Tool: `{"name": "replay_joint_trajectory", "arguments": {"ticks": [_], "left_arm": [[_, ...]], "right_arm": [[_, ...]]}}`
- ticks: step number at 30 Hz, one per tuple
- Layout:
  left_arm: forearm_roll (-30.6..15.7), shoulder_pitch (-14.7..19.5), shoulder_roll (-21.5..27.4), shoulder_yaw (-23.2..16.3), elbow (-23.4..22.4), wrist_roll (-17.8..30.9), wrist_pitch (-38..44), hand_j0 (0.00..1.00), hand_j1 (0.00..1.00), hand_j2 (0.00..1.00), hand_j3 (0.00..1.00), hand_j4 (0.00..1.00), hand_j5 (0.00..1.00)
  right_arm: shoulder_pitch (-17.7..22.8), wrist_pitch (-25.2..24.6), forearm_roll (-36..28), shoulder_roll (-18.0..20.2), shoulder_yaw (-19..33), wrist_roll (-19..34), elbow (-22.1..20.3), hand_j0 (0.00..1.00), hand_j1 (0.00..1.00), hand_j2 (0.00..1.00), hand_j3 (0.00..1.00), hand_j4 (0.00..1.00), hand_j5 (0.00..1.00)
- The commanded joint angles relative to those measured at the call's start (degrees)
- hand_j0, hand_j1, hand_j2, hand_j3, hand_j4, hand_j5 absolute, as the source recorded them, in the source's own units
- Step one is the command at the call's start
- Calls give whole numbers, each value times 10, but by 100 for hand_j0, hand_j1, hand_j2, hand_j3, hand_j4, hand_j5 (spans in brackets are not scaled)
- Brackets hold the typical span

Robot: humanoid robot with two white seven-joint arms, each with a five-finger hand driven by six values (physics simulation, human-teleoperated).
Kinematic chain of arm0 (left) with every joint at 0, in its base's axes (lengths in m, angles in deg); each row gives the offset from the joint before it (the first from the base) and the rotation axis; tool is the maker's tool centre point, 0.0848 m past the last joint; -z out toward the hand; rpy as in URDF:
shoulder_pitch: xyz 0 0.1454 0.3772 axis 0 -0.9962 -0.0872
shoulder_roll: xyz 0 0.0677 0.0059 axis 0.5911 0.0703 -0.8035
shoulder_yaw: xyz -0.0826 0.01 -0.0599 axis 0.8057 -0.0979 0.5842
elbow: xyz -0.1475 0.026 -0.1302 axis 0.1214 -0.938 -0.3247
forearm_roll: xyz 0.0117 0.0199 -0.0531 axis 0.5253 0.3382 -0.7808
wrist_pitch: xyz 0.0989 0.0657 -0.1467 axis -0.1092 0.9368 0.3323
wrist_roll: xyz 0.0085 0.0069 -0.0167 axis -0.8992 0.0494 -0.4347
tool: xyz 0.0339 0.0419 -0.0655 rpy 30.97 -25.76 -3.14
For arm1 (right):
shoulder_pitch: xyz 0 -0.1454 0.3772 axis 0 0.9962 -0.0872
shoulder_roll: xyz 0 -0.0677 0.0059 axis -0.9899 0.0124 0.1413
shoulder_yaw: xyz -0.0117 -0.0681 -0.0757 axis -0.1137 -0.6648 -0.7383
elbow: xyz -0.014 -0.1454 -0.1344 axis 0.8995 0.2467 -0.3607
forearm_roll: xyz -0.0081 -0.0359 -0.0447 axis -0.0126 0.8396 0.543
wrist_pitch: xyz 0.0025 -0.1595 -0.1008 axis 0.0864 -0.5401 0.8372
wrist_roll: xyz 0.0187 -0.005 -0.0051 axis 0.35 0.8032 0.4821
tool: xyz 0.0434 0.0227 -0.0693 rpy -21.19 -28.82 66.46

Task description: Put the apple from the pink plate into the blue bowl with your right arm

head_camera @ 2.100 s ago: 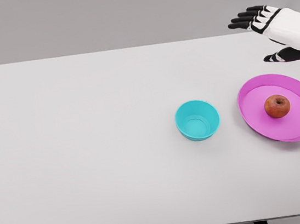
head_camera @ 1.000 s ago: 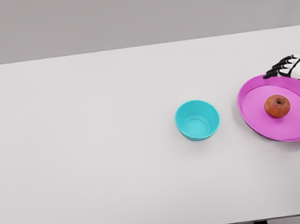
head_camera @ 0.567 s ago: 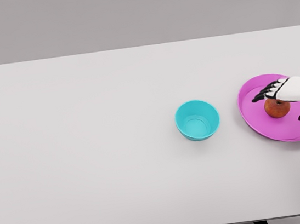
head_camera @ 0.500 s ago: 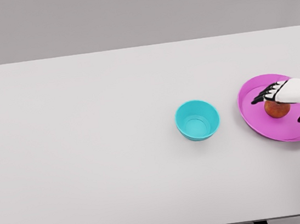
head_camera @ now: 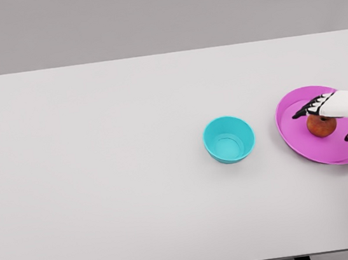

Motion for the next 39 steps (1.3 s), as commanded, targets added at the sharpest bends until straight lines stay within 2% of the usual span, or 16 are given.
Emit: {"name": "replay_joint_trajectory", "arguments": {"ticks": [1, 3, 5, 8, 18, 29, 35, 37, 39], "left_arm": [[0, 0, 0, 0, 0, 0, 0, 100, 100, 100, 100, 100, 100], [0, 0, 0, 0, 0, 0, 0, 100, 100, 100, 100, 100, 100], [0, 0, 0, 0, 0, 0, 0, 100, 100, 100, 100, 100, 100], [0, 0, 0, 0, 0, 0, 0, 100, 100, 100, 100, 100, 100], [0, 0, 0, 0, 0, -1, 0, 100, 100, 100, 100, 100, 100], [0, 0, 0, 0, 0, 0, 0, 100, 100, 100, 100, 100, 100], [0, 0, 0, 0, 0, 0, 0, 100, 100, 100, 100, 100, 100], [0, 0, 0, 0, 0, 0, 0, 100, 100, 100, 100, 100, 100], [0, 0, 0, 0, 0, 0, 0, 100, 100, 100, 100, 100, 100]], "right_arm": [[0, -1, -3, -1, -2, 0, 3, 100, 100, 100, 100, 100, 100], [0, -1, -3, -1, -2, 0, 4, 100, 100, 100, 100, 100, 100], [0, -1, -3, -1, -2, 0, 2, 71, 71, 71, 71, 71, 71], [0, -1, -3, -1, -2, 0, 2, 62, 62, 62, 62, 62, 62], [-1, -1, -3, 0, 0, 0, 2, 60, 60, 60, 60, 60, 60], [-24, -1, -8, 3, 8, 0, -4, 60, 60, 60, 60, 60, 60], [-35, -1, -9, 2, 12, 0, -26, 57, 57, 57, 57, 57, 57], [-36, -1, -9, 2, 12, 0, -57, 57, 57, 57, 57, 57, 57], [-39, -1, -9, 2, 12, 0, -67, 57, 57, 57, 57, 57, 57]]}}
